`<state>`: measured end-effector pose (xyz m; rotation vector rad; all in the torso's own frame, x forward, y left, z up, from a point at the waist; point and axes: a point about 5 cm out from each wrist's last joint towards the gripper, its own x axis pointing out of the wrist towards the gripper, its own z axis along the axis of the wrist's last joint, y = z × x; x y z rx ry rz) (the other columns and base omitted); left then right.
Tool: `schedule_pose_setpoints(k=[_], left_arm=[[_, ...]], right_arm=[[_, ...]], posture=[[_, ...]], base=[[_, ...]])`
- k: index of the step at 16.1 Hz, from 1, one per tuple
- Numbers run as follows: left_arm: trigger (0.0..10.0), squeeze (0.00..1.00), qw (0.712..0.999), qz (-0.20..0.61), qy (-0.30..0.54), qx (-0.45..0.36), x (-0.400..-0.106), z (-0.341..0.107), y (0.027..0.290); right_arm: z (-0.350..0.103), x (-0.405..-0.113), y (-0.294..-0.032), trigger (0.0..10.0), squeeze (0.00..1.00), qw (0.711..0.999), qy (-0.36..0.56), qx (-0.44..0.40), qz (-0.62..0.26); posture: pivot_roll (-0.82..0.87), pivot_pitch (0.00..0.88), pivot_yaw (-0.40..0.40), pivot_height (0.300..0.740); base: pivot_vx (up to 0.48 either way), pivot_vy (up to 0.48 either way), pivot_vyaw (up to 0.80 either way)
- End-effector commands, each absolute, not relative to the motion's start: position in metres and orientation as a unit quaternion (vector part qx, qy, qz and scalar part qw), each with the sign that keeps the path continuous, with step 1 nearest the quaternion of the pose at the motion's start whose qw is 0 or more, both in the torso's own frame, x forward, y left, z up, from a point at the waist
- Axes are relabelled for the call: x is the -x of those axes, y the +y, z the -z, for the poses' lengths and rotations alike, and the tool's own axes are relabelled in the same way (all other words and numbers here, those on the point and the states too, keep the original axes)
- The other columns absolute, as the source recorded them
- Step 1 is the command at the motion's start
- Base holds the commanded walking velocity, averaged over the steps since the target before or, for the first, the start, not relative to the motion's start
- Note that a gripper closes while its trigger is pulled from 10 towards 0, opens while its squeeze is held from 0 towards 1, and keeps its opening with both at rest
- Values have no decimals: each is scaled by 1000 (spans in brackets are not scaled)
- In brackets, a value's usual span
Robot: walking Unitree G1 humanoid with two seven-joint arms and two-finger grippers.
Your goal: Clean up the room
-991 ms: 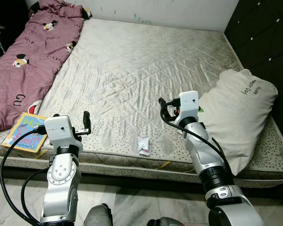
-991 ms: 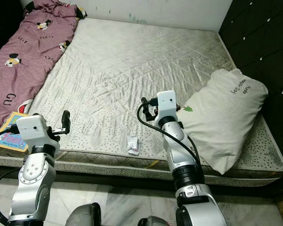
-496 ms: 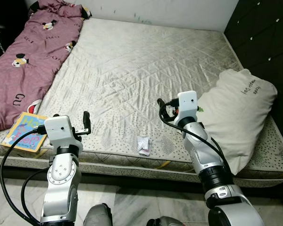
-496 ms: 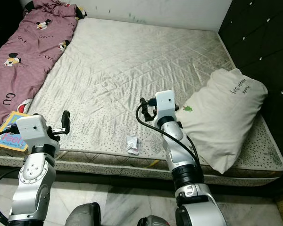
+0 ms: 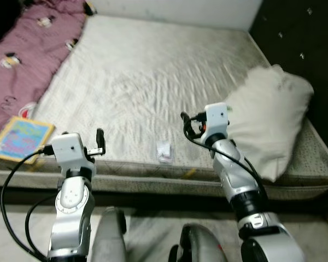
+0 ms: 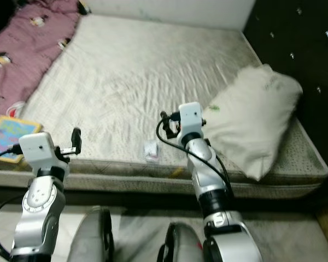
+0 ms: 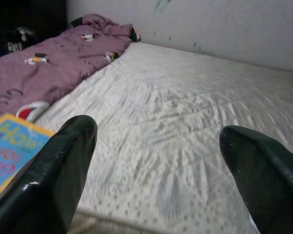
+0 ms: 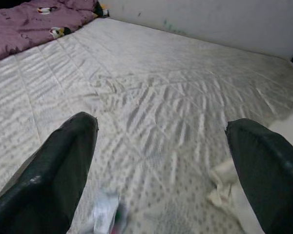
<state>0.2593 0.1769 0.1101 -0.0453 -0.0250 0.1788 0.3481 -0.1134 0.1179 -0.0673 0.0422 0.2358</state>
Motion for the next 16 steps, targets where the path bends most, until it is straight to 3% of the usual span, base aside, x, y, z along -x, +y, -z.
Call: schedule_pose_setpoints(k=[1, 11, 16], left_arm=[[10000, 0, 996, -89, -14, 22, -260, -112, 176], [10000, 0, 996, -87, -19, 30, -260, -113, 176], [10000, 0, 996, -79, -20, 31, -260, -113, 174]], right_arm=[[-118, -348, -114, 10000, 0, 992, 20, 35, -122], [-118, -349, -109, 10000, 0, 989, 17, 43, -141], [-118, -348, -107, 10000, 0, 988, 16, 44, -148]], posture=[[68, 90, -93, 601], [71, 82, -95, 601], [73, 79, -93, 601]], base=[[0, 0, 0], [0, 0, 0], [289, 0, 308]])
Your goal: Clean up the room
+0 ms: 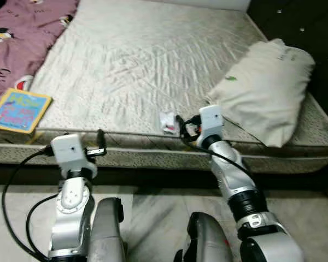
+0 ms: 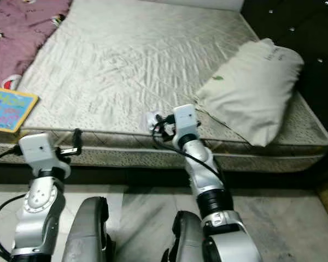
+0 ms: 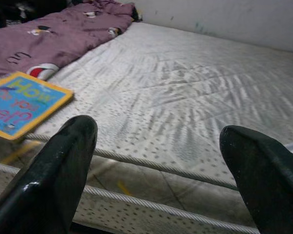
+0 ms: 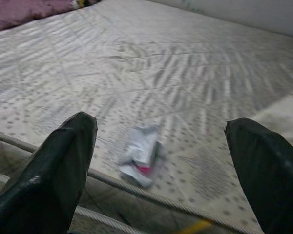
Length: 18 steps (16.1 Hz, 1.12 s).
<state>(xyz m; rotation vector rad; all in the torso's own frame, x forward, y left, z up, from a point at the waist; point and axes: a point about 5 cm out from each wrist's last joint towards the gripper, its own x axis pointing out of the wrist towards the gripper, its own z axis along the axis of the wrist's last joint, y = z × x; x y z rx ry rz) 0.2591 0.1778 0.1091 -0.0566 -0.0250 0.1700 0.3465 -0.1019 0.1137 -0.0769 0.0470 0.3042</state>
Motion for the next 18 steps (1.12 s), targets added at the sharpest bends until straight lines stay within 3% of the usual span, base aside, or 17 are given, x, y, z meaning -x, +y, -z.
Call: schedule_pose_setpoints(k=[1, 6, 15, 18], left_arm=[[10000, 0, 996, -78, -20, 31, -260, -113, 174], [10000, 0, 997, -73, -18, 32, -261, -112, 173], [10000, 0, 997, -68, -20, 36, -262, -113, 172], [10000, 0, 997, -68, -22, 34, -263, -113, 172]], right_arm=[[-117, -348, -107, 10000, 0, 988, 18, 42, -147], [-116, -349, -107, 10000, 0, 988, 23, 39, -150], [-116, -350, -106, 10000, 0, 987, 25, 38, -155], [-116, -351, -106, 10000, 0, 987, 26, 38, -155]], posture=[[73, 79, -93, 601], [74, 75, -95, 601], [72, 84, -97, 593], [72, 83, -97, 589]], base=[[311, 0, 0], [333, 0, 0], [0, 0, 0], [380, 0, 0]])
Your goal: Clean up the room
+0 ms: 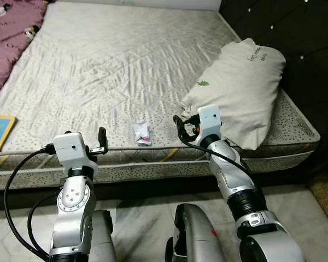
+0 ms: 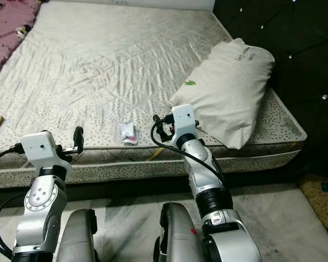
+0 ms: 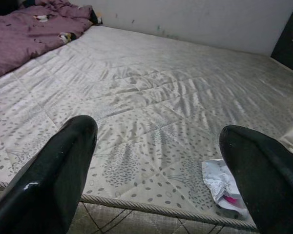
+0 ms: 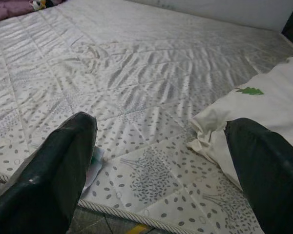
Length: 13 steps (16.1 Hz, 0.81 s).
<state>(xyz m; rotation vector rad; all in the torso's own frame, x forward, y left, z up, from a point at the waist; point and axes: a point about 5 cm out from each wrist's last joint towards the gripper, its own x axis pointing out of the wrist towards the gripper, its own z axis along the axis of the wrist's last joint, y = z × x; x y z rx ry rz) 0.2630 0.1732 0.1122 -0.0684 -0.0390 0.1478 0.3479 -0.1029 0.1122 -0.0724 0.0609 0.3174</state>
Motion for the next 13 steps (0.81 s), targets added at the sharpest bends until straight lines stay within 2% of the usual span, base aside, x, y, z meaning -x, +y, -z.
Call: schedule_pose_setpoints(k=[1, 2, 8, 13], left_arm=[[10000, 0, 997, -68, -21, 34, -263, -113, 172], [10000, 0, 997, -68, -21, 33, -263, -113, 172], [10000, 0, 997, -73, -15, 33, -263, -113, 172], [10000, 0, 994, -99, -28, 29, -258, -118, 177]], right_arm=[[-116, -351, -106, 10000, 0, 987, 27, 37, -154], [-115, -351, -106, 10000, 0, 987, 27, 36, -153], [-112, -348, -103, 10000, 0, 986, 29, 44, -159], [-104, -347, -99, 10000, 0, 981, 44, 55, -181]], posture=[[72, 82, -96, 589], [72, 82, -96, 589], [82, 83, -91, 589], [123, 92, -124, 534]], base=[[431, 0, 0], [420, 0, 0], [0, 0, 0], [0, 0, 0]])
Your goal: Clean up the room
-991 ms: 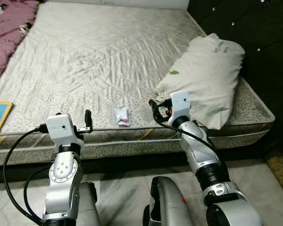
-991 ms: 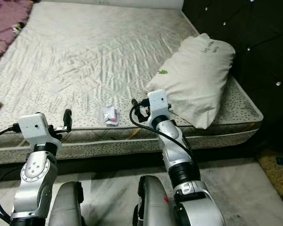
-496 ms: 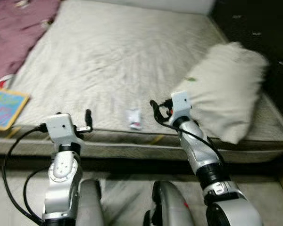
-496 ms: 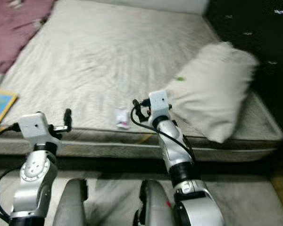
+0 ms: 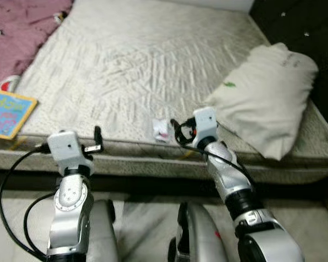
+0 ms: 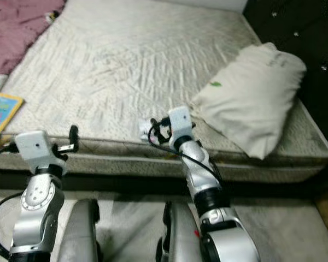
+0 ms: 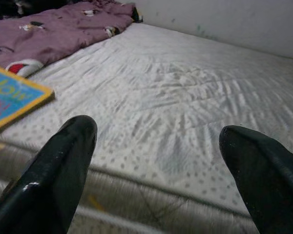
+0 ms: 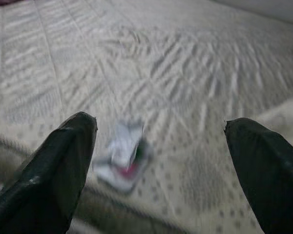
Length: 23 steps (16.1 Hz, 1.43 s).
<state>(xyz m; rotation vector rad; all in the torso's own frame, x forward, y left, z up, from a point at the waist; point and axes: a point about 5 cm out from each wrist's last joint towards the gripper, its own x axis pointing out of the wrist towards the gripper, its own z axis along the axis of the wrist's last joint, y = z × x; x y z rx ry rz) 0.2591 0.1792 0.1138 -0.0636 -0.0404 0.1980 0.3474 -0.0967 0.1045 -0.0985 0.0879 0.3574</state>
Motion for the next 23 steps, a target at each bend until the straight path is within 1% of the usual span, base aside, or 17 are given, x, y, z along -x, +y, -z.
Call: schedule_pose_setpoints(k=[1, 3, 4, 5, 7, 8, 13, 15, 17, 18, 20, 23], left_arm=[[10000, 0, 994, -96, -28, 31, -257, -119, 176], [10000, 0, 995, -92, -28, 35, -257, -119, 175], [10000, 0, 995, -93, -29, 35, -258, -121, 175], [10000, 0, 994, -93, -31, 37, -259, -124, 175], [10000, 0, 995, -81, -32, 44, -260, -122, 169], [10000, 0, 995, -80, -32, 46, -260, -123, 168], [10000, 0, 996, -68, -19, 49, -263, -121, 162], [10000, 0, 997, -59, -23, 44, -266, -124, 161], [10000, 0, 997, -58, -24, 43, -268, -125, 161], [10000, 0, 997, -60, -28, 48, -268, -126, 161], [10000, 0, 996, -63, -27, 49, -268, -127, 159], [10000, 0, 996, -67, -20, 47, -267, -125, 160]], right_arm=[[-101, -347, -98, 10000, 0, 981, 53, 52, -180], [-94, -347, -93, 10000, 0, 978, 73, 51, -188], [-93, -348, -93, 10000, 0, 977, 73, 70, -189], [-95, -348, -93, 10000, 0, 977, 68, 71, -189], [-93, -348, -96, 10000, 0, 978, 69, 73, -184], [-92, -347, -96, 10000, 0, 977, 71, 71, -186], [-89, -350, -98, 10000, 0, 977, 80, 78, -182], [-88, -351, -98, 10000, 0, 976, 80, 88, -181], [-89, -350, -94, 10000, 0, 972, 74, 104, -198], [-89, -350, -91, 10000, 0, 968, 75, 110, -211], [-88, -349, -87, 10000, 0, 964, 76, 118, -225], [-85, -351, -85, 10000, 0, 964, 92, 116, -223]], posture=[[129, 99, -123, 534], [134, 111, -106, 534], [136, 111, -97, 534], [134, 115, -94, 534], [126, 131, -109, 534], [124, 132, -110, 534], [114, 141, -89, 534], [108, 159, -81, 534], [108, 156, -83, 534], [112, 157, -86, 534], [119, 157, -88, 534], [129, 151, -87, 534]], base=[[0, 0, 0], [0, 0, 0], [0, 0, 0], [0, 0, 550], [0, 0, 672], [0, 0, 0], [393, 0, 0], [324, 0, 0], [356, 0, 0], [247, 0, 619], [0, 0, 800], [0, 0, 0]])
